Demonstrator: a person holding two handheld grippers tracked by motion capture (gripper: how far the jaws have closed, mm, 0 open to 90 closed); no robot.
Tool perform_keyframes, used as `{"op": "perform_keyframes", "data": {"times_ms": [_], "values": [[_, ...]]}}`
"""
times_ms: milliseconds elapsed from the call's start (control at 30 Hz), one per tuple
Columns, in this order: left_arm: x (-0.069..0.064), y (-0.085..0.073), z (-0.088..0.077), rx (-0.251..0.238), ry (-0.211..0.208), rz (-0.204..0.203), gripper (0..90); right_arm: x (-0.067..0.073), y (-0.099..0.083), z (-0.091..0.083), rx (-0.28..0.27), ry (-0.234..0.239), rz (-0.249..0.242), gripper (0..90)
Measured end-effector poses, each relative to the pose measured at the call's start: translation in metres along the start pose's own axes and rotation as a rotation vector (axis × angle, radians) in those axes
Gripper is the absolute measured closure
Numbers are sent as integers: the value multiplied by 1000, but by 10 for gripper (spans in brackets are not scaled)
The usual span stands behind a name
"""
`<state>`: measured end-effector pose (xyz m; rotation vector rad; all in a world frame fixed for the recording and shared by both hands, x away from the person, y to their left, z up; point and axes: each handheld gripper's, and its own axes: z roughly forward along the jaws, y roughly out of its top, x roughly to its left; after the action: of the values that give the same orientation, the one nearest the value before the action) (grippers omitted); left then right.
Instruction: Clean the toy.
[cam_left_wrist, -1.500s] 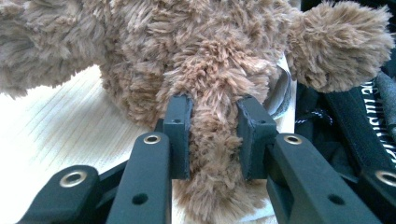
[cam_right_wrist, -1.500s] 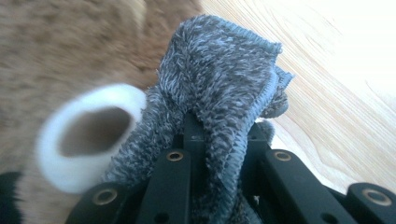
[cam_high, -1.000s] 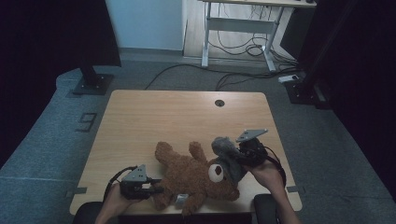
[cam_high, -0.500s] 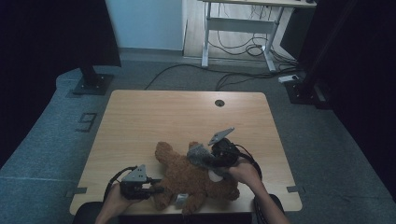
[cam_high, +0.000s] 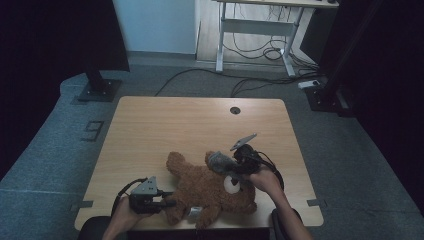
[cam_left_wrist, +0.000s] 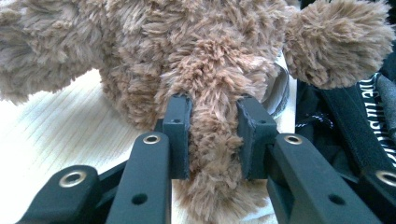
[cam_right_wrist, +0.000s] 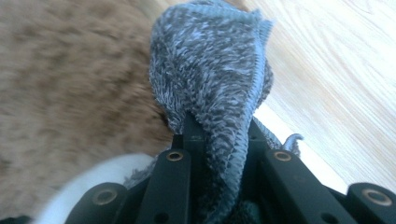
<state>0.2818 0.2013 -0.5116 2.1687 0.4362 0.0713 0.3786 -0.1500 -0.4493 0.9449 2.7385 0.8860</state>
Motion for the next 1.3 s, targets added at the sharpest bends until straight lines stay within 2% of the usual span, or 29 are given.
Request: {"op": "perform_keyframes", "data": {"times_ms": [200,267,367,500,633,733,867,967,1133,1300], "values": [[0,0,0,3,0,-1,677,-13,-13,-11,21,-106,27,779],[0,0,0,3,1,-2,677,-15,-17,-21,3,-121,42,779],[0,0,0,2,1,-4,677,-11,-22,-40,-43,-131,35,778],[0,1,1,2,1,0,677,5,-27,-65,-104,-130,12,779],[-1,1,2,2,1,0,677,24,-29,-79,-148,-93,-20,778],[-2,2,2,3,2,-3,677,39,-27,-76,-149,-60,-52,778],[-1,2,1,2,-3,-8,680,53,-29,-61,-108,-35,-98,775],[-1,2,1,1,-6,-9,682,53,-35,-63,-118,-22,-83,774],[-1,2,2,1,-9,-13,684,51,-53,-73,-107,-39,-62,769],[-1,2,2,-1,-8,-13,684,47,-71,-76,-91,-47,-30,768]]}}
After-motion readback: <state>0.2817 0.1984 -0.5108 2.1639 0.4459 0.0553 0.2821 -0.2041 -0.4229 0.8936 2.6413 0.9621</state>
